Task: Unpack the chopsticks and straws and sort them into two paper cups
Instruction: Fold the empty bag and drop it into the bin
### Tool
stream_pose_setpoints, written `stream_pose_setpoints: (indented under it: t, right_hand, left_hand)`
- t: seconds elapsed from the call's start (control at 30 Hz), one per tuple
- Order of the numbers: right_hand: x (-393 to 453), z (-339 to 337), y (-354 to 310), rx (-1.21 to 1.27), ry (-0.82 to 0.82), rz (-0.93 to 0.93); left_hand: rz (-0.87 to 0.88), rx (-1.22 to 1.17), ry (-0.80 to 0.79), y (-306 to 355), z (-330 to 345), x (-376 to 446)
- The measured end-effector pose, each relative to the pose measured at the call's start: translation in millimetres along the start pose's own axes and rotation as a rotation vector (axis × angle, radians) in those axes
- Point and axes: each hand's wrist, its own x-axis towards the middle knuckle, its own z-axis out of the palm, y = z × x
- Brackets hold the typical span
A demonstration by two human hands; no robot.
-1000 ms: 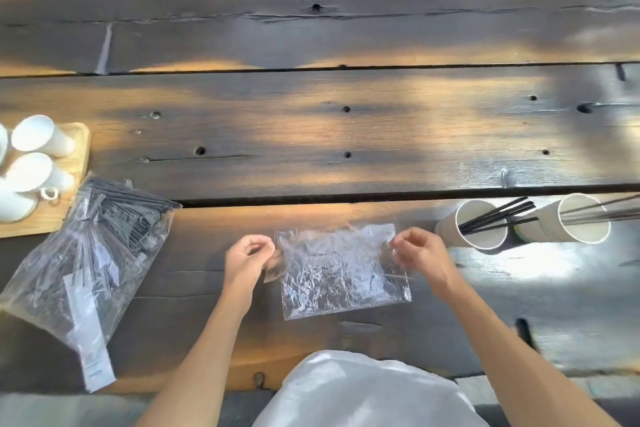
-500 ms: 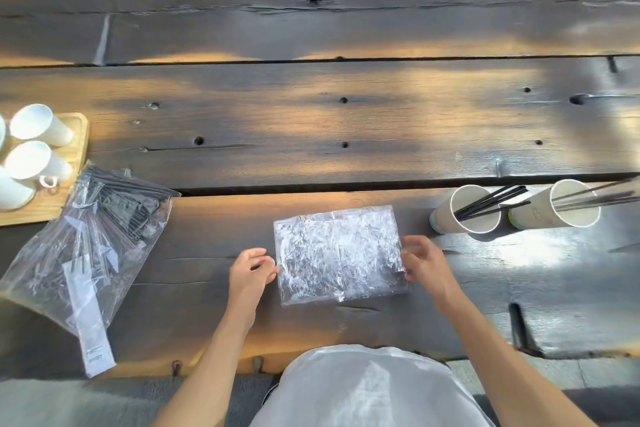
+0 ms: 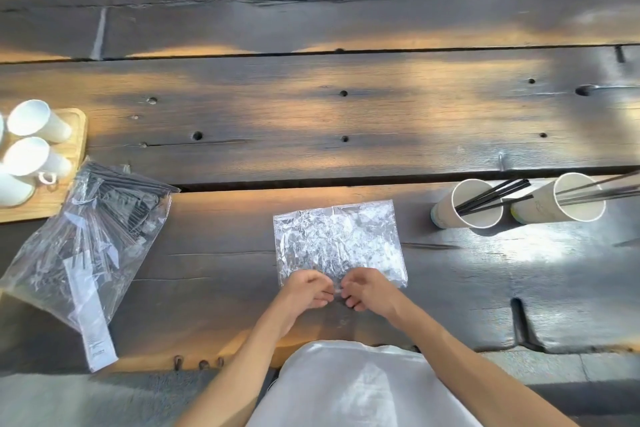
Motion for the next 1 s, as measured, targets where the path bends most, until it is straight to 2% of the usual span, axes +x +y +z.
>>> stream_pose_setpoints:
  t: [0.07,0.17,0.23,0.33,0.4,0.53,0.67,0.77,0.83,1.0]
  right_hand:
    - [6.8,-13.5,7.9,0.066,0.114,0.06]
    - [8.2,-49.1,22.1,0.235,0.388,0.123]
    - [1.0,-67.1,26.1,0.263,0.507,0.108]
    - [-5.0,-77.0,26.8,0.306,0.542,0.073]
    - [-1.4,-76.1,27.5,0.292,0.566,0.065]
    - [4.9,-70.8,25.4,0.226,0.593,0.067]
    - [6.0,-71.0,27.2,0.107,0.557,0.063]
    - [6.0,-77.6,31.9,0.073,0.548,0.071]
    - [5.5,-82.8,34.8,0.076,0.559,0.078]
    - [3.6,-88.3,29.1,0.059,0.554,0.05]
  left_hand:
    - [-0.015,-0.053,0.124,-8.3,-10.0,3.6]
    - [-0.046,-0.255,0.269,-18.4,-36.9,4.5]
    - [-0.071,-0.25,0.328,-18.5,-49.0,3.9]
    - [-0.053,-0.11,0.407,-2.7,-46.8,5.7]
    - [0.046,0.034,0.466,16.2,-38.8,11.3]
    - [0.299,0.485,0.516,56.5,-18.5,39.0]
    - [0.466,0.823,0.504,91.9,-1.7,74.9]
    - [0.456,1.054,0.437,112.3,6.1,95.2]
    - [0.428,1.081,0.381,122.2,10.6,101.6]
    - [0.314,0.923,0.184,133.6,13.1,104.5]
